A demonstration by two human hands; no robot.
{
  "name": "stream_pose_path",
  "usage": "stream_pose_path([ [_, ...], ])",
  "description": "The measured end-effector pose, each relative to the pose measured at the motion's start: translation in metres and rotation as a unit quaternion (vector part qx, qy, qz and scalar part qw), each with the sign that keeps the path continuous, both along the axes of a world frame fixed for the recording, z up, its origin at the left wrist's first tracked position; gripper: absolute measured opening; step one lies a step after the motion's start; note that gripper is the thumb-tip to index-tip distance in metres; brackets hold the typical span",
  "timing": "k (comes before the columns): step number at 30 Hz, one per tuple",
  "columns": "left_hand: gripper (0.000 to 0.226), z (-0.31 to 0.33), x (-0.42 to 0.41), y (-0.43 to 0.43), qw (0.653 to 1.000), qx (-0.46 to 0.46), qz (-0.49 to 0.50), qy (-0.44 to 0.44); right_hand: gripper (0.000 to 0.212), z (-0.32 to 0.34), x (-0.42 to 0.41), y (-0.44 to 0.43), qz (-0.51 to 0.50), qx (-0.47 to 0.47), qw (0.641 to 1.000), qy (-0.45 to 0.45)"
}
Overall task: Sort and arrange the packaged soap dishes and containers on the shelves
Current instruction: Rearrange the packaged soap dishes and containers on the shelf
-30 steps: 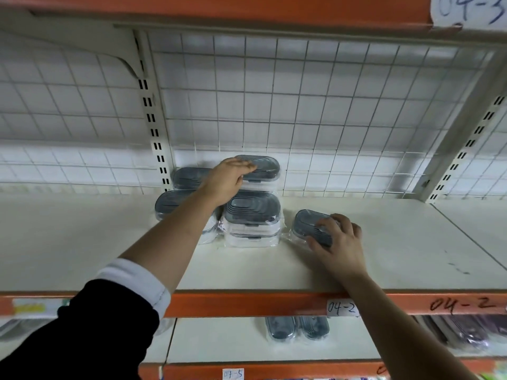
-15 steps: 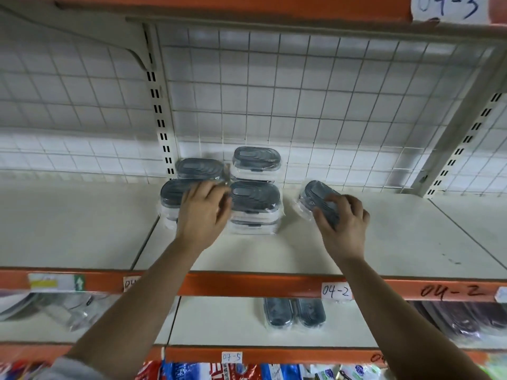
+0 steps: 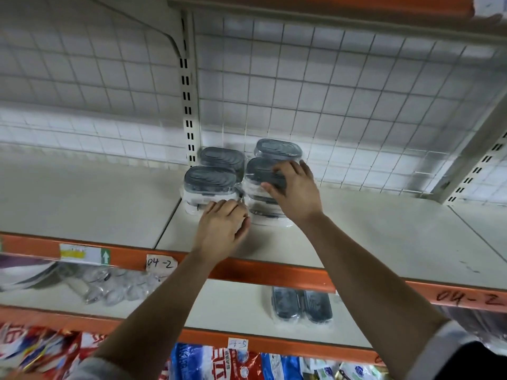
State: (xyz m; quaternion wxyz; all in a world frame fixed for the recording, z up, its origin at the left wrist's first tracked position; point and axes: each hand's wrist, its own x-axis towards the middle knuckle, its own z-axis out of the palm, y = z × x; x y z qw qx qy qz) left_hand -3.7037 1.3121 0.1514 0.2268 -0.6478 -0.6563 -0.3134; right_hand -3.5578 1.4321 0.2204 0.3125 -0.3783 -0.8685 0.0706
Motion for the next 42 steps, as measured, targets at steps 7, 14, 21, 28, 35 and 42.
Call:
stream_pose_path([
  [7,0.017,-0.002,-0.002,0.001,1.0,0.011,-0.013,-0.014,0.044,-0.001,-0.002,0.004,-0.031,0.043,0.999,0.014],
  [14,0.017,0.0,0.003,-0.002,0.999,0.033,-0.029,-0.003,0.047,-0.003,0.017,0.001,0.018,0.03,0.999,-0.002],
  [21,0.024,0.0,0.066,-0.026,0.999,0.016,-0.035,-0.03,0.044,-0.021,0.096,-0.026,0.0,-0.005,0.998,0.065],
  [28,0.023,-0.022,0.154,-0.058,0.999,0.0,-0.043,-0.026,0.032,-0.054,0.187,-0.078,0.001,-0.016,0.995,0.102],
  [35,0.026,-0.074,0.206,-0.093,0.991,-0.117,-0.051,-0.04,0.031,-0.118,0.252,-0.119,0.015,-0.056,0.996,0.073],
  [42,0.028,-0.142,0.217,-0.086,0.965,-0.245,-0.022,-0.088,0.027,-0.216,0.269,-0.114,-0.005,-0.14,0.99,-0.008],
])
